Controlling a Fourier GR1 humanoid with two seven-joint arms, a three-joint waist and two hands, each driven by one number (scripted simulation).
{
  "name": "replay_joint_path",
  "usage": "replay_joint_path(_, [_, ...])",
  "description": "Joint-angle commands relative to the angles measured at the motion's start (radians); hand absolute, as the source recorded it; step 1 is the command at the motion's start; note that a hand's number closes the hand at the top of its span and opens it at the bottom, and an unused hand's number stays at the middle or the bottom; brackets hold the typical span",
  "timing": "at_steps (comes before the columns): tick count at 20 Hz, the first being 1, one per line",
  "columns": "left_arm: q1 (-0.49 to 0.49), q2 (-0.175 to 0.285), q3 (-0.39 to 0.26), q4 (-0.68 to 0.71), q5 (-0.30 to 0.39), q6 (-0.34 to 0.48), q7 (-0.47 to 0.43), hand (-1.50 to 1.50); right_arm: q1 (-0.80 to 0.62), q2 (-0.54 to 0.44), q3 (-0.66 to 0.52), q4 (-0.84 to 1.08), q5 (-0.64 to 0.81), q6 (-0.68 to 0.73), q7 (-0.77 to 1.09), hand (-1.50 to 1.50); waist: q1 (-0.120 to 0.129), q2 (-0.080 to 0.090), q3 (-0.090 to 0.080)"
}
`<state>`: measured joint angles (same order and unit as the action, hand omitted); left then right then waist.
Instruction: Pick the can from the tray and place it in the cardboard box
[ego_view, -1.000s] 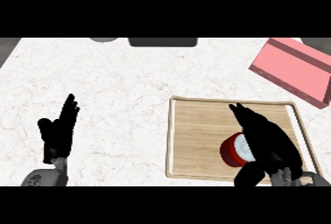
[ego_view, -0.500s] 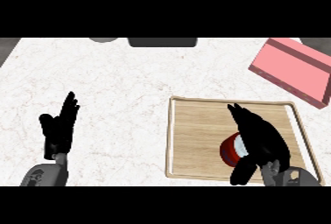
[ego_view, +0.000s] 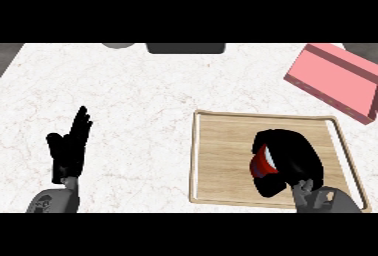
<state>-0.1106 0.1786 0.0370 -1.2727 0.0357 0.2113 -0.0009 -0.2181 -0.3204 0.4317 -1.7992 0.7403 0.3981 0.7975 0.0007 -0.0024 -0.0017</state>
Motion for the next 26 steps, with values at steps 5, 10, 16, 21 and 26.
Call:
replay_joint_path(5, [0.029,-0.024,0.010,-0.026,-0.020,-0.007,-0.011,0.00,0.019,0.031,-0.042,-0.075,0.098,0.052,-0.049,1.50,-0.001,0.002,0.002])
replay_joint_path(10, [0.079,-0.008,-0.002,-0.095,-0.028,-0.020,0.035,0.00,-0.101,0.140,-0.066,0.276,0.182,-0.099,-0.088,1.50,0.012,0.004,0.002])
replay_joint_path(16, [0.021,-0.045,0.000,-0.044,-0.056,0.003,0.018,0.00,-0.160,0.146,-0.127,0.281,0.235,-0.087,-0.122,1.50,0.002,0.003,0.002])
replay_joint_path(21, [0.036,-0.019,0.023,-0.070,-0.036,-0.016,0.054,0.00,-0.182,0.157,-0.108,0.001,0.242,0.023,-0.012,1.50,-0.001,0.000,0.001])
replay_joint_path(26, [-0.022,0.013,0.052,-0.034,-0.022,-0.041,0.065,0.00,-0.222,0.135,-0.193,-0.208,0.215,0.094,0.052,1.50,-0.013,-0.002,0.001])
